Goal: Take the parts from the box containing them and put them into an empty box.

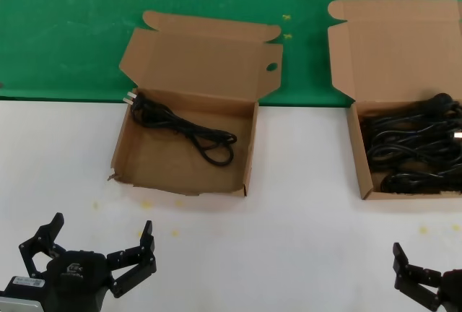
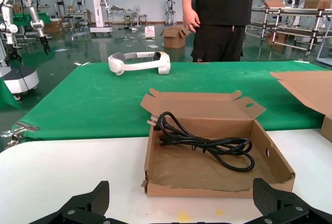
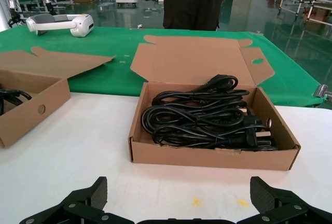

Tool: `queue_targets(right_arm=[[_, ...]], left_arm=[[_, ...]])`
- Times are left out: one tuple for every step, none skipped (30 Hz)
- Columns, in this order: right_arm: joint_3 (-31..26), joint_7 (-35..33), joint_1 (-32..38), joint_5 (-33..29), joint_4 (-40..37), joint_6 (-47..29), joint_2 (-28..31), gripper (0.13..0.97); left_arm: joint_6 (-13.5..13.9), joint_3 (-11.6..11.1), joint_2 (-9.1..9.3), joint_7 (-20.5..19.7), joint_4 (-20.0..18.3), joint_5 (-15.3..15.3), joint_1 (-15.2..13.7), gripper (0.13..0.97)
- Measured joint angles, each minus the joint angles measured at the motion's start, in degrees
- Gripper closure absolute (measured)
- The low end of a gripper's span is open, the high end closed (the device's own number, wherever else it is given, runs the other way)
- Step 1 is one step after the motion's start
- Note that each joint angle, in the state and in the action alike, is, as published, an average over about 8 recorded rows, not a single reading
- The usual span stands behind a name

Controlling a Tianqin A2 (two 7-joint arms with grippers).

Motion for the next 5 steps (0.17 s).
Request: queue_targets(right_arm=[[0.00, 0.00, 0.00, 0.00, 0.00, 0.00, 0.00, 0.129], [0.00, 0.00, 0.00, 0.00, 0.00, 0.00, 0.00, 0.129], [0.00, 0.00, 0.00, 0.00, 0.00, 0.00, 0.00, 0.129], [0.00, 0.00, 0.00, 0.00, 0.00, 0.00, 0.00, 0.129], [0.00, 0.00, 0.00, 0.00, 0.00, 0.00, 0.00, 0.129]], left_arm=[[0.00, 0.00, 0.00, 0.00, 0.00, 0.00, 0.00, 0.132], [0.00, 0.00, 0.00, 0.00, 0.00, 0.00, 0.00, 0.132], [0.00, 0.00, 0.00, 0.00, 0.00, 0.00, 0.00, 0.132], [0.00, 0.00, 0.00, 0.00, 0.00, 0.00, 0.00, 0.132], [0.00, 0.00, 0.00, 0.00, 0.00, 0.00, 0.00, 0.132]])
